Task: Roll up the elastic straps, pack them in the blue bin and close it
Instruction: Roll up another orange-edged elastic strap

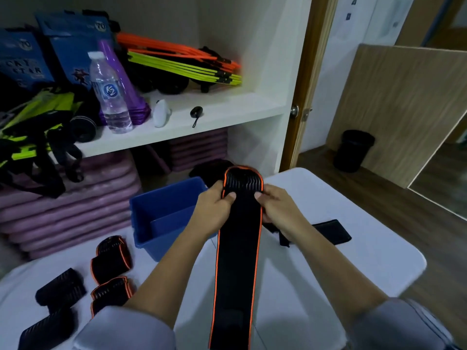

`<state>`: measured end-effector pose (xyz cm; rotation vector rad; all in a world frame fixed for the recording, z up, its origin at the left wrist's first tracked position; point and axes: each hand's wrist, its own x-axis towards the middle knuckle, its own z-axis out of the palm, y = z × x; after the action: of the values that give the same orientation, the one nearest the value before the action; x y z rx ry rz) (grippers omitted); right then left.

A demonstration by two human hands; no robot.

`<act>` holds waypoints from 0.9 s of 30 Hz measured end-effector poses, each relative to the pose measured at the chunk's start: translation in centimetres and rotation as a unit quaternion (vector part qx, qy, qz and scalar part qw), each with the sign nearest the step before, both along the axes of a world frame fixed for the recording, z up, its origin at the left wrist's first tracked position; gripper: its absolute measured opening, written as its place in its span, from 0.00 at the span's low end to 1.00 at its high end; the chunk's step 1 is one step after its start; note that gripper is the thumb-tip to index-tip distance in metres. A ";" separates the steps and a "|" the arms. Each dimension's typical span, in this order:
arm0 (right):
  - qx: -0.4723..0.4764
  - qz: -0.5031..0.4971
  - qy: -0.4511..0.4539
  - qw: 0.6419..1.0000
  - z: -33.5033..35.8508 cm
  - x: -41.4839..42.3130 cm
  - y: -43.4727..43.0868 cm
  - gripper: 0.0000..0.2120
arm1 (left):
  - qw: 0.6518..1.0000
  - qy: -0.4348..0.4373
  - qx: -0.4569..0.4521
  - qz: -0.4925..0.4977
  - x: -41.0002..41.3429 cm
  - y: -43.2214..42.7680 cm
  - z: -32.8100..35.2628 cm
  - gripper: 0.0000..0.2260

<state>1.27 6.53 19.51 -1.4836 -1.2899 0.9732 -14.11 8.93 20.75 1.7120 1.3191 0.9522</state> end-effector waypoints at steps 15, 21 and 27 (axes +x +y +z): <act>-0.182 -0.094 -0.087 0.975 -16.7 5.0 13.3 0.10 | 0.937 0.340 -0.074 -0.004 7.9 13.8 -16.1 0.11; -0.172 -0.124 -0.085 0.974 -19.9 5.3 17.2 0.07 | 0.941 0.313 -0.113 0.061 9.4 17.0 -20.0 0.14; -0.142 -0.081 -0.106 0.981 -21.2 4.5 17.9 0.16 | 0.954 0.255 -0.125 0.090 8.4 18.3 -22.3 0.30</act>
<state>5.76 24.46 -1.73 -1.9248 -1.1893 0.9396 -5.71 27.23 -1.53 1.7171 1.8684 0.4135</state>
